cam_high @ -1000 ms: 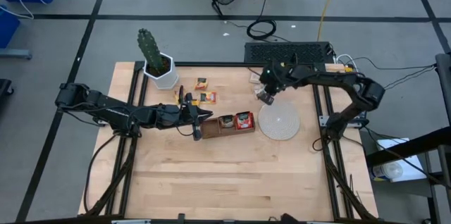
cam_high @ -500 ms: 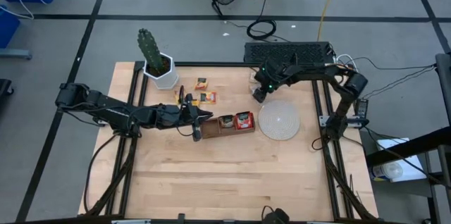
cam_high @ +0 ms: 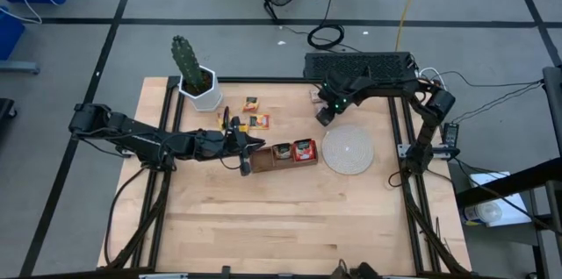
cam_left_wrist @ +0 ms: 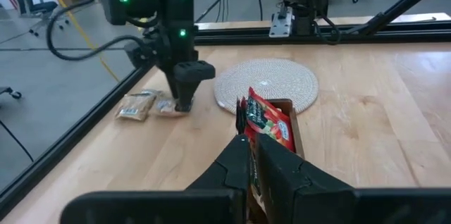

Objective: Pick & Place Tea
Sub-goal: Put the brown tea bag into the middle section of the wooden organizer

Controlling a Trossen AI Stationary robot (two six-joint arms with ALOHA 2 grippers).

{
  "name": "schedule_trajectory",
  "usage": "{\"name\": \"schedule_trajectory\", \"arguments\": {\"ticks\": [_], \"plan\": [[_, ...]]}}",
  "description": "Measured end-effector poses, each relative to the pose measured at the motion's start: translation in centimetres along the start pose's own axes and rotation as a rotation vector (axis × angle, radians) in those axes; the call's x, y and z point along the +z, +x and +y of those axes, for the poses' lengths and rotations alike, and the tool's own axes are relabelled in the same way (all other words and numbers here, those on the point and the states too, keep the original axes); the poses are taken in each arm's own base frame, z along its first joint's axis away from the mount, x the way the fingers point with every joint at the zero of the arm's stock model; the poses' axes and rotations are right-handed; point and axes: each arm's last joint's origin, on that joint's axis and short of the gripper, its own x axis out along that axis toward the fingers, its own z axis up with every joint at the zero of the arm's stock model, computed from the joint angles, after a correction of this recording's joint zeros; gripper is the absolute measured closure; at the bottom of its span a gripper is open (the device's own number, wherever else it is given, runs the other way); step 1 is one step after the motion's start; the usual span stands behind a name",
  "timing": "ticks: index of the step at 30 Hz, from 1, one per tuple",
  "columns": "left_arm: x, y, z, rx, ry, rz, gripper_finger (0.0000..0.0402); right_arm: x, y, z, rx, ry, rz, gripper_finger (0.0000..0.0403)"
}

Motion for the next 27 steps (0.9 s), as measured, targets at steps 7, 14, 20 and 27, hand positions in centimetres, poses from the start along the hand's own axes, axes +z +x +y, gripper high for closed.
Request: {"name": "schedule_trajectory", "arguments": {"ticks": [7,14,20,27], "plan": [[0.0,0.0,0.0,0.0,0.007,-0.001,0.0371,-1.7,-0.6,-0.8,-0.347,-0.06,0.151,0.0235],[0.0,0.0,0.0,0.001,0.008,0.0,0.0371,-2.6,-3.6,-0.2,-0.451,-0.119,0.134,0.0236],[0.1,0.0,0.1,0.003,0.007,-0.006,0.0371,-1.2,-6.3,-0.6,-0.474,-0.268,-0.06,0.0232],[0.1,0.0,0.0,0.002,-0.003,-0.006,0.0371,-0.1,-7.4,-2.0,-0.368,-0.489,-0.139,0.0213]]}}
